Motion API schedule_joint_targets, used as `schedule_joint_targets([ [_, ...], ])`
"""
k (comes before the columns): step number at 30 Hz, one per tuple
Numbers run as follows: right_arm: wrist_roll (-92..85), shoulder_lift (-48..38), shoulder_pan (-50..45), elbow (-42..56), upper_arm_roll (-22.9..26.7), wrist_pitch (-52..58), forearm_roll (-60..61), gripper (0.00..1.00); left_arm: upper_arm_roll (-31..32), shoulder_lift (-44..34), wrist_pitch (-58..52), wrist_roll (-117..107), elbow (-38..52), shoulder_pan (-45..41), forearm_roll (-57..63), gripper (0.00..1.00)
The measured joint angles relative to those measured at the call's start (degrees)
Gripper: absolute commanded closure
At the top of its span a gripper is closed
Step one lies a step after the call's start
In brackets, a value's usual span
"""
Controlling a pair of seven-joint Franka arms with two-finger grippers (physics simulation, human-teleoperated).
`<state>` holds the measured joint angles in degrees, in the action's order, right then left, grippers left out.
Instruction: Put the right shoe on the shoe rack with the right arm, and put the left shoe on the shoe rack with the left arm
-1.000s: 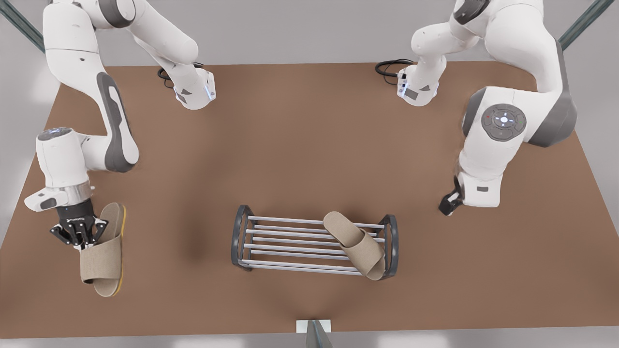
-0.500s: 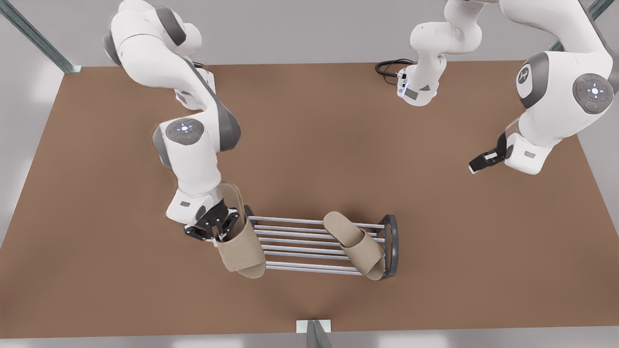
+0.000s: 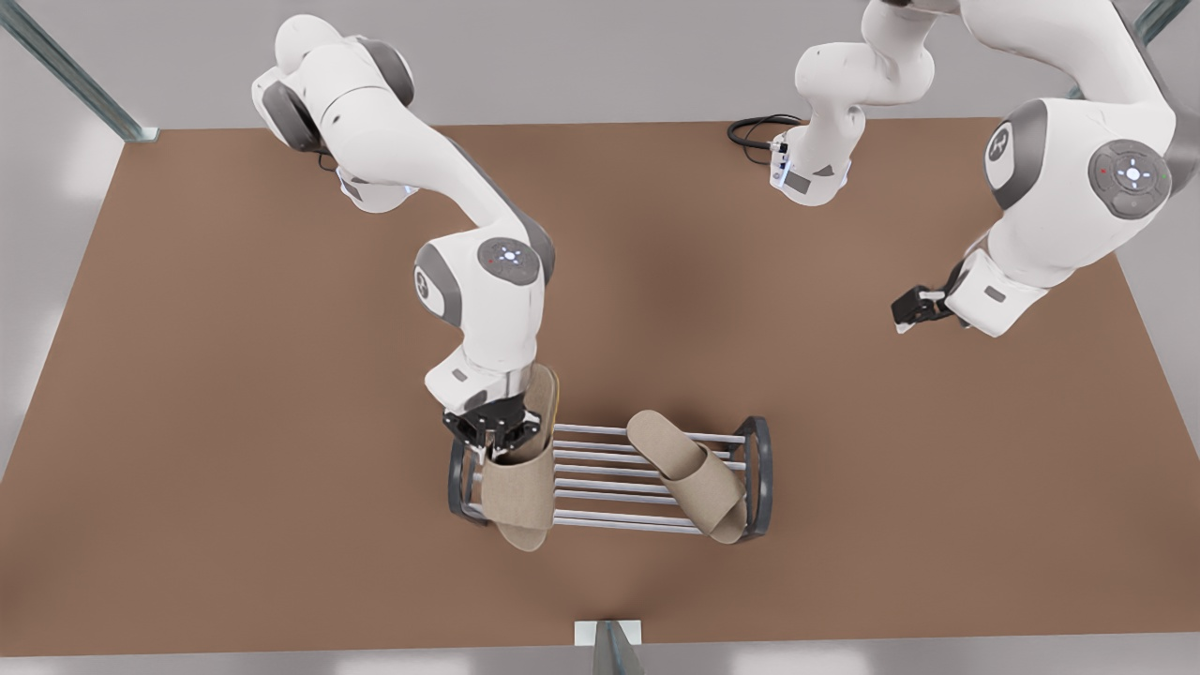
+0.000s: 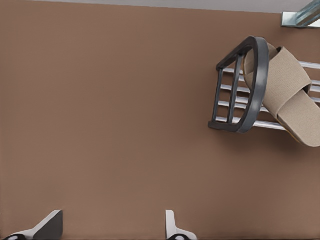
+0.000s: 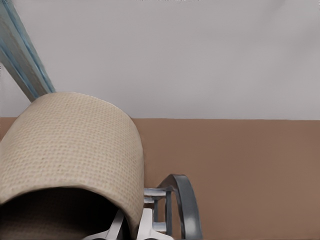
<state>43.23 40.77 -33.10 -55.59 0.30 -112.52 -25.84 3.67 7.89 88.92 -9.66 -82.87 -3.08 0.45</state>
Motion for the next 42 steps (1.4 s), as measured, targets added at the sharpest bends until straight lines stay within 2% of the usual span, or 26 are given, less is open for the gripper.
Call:
schedule_joint_targets([
  [9,12.62,3.17,-1.09,-0.99,0.06,-4.71,-0.20,0.79,-0.09,2.32,1.06,3.39,-0.47,0.92,0.40,0.00],
  [17,19.85,0.57,-1.96,-13.46,0.36,-8.86,-2.31,0.79,0.02,4.02,2.98,5.20,-0.80,0.44,1.60,0.00],
  [24,25.69,1.21,-2.40,-15.72,0.32,-12.23,-8.05,0.78,-0.06,4.57,4.40,6.19,-0.84,0.17,1.82,0.00],
  [25,26.56,1.35,-2.46,-15.78,0.30,-12.52,-8.88,0.59,-0.05,4.61,4.50,6.31,-0.87,0.16,1.90,0.00],
  [26,27.41,1.55,-2.48,-15.80,0.30,-12.72,-9.57,0.12,-0.02,4.63,4.60,6.41,-0.90,0.08,2.23,0.00],
  [27,28.23,1.69,-2.49,-15.80,0.30,-12.88,-10.13,0.00,-0.01,4.64,4.68,6.51,-0.91,-0.02,2.53,0.00],
  [36,34.17,0.99,-4.74,-15.89,-0.48,-13.35,-11.24,0.00,0.10,4.87,4.93,7.17,-0.92,-0.18,3.42,0.00],
  [42,37.68,-4.03,-6.06,-15.43,-6.67,-10.00,-10.88,0.00,0.15,4.77,4.82,7.44,-0.92,-0.14,3.51,0.00],
])
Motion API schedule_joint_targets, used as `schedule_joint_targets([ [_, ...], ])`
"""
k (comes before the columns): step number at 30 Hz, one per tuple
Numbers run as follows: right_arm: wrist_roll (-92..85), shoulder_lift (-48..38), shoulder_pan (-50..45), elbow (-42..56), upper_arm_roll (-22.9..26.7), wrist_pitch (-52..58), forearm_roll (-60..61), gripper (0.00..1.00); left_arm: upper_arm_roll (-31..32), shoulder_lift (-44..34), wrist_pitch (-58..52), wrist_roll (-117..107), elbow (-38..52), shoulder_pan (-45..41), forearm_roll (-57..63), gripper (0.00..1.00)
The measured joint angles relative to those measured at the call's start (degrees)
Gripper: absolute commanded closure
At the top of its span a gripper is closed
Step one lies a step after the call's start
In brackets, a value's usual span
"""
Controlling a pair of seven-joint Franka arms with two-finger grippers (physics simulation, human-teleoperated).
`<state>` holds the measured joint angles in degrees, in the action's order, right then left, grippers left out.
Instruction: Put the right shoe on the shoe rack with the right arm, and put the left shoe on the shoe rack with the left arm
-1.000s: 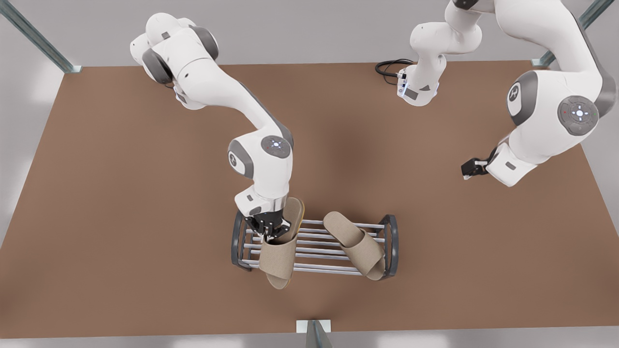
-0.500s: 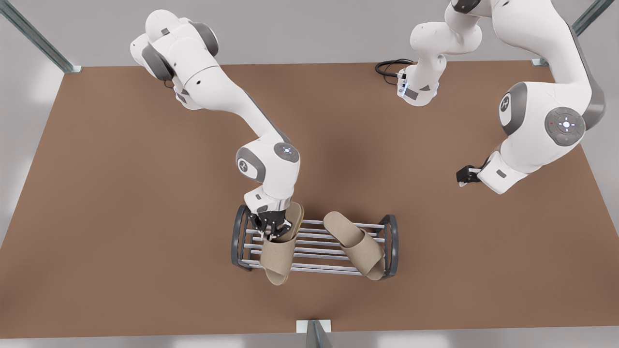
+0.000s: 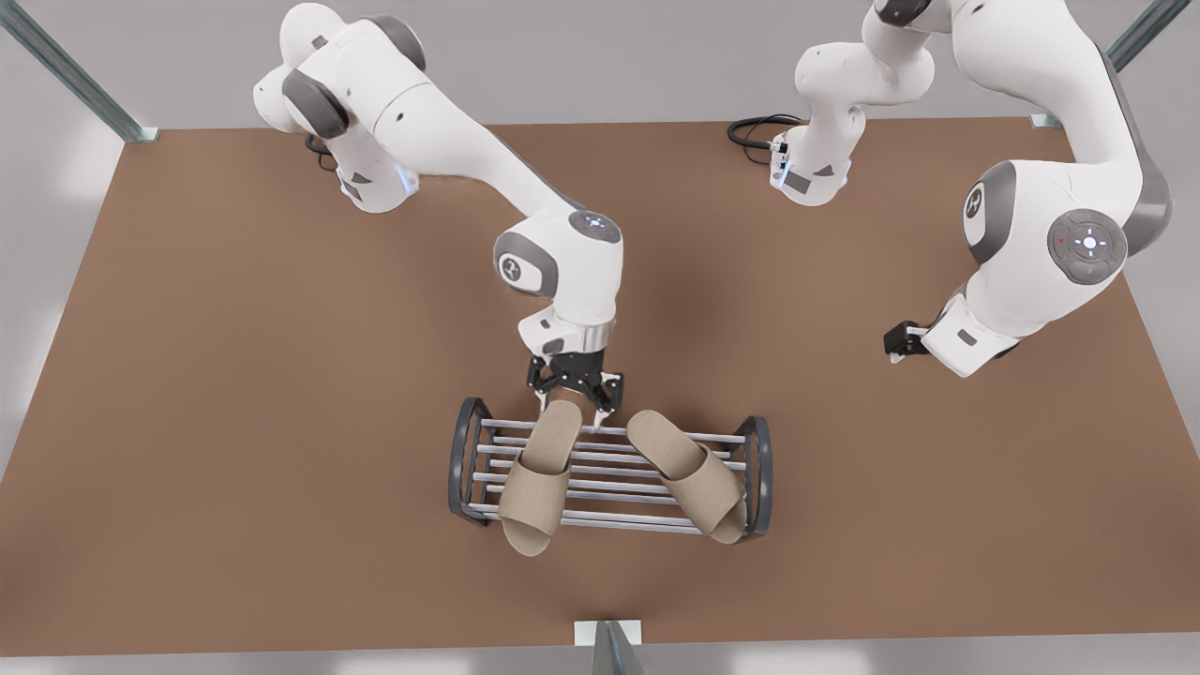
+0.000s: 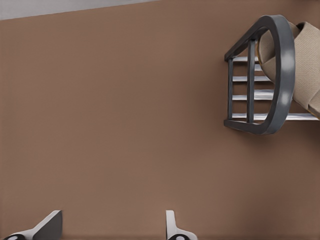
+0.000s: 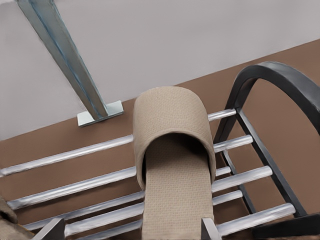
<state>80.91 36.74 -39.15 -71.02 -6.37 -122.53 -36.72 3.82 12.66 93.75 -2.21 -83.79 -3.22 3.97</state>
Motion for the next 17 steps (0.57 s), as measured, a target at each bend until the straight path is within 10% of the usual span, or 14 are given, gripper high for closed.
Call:
schedule_joint_targets([
  [5,-0.11,-9.18,4.44,4.33,-2.18,9.10,6.43,0.00,0.03,-0.01,-0.04,0.16,0.03,-0.04,-0.03,0.00],
  [12,-14.41,-16.12,35.08,13.84,-2.22,25.38,25.78,0.00,0.03,0.09,-0.14,0.32,0.00,-0.04,-0.05,0.00],
  [17,-28.45,-32.26,38.65,-16.70,-0.82,24.61,32.35,0.00,0.03,0.04,-0.33,0.40,-0.08,-0.11,-0.05,0.00],
])
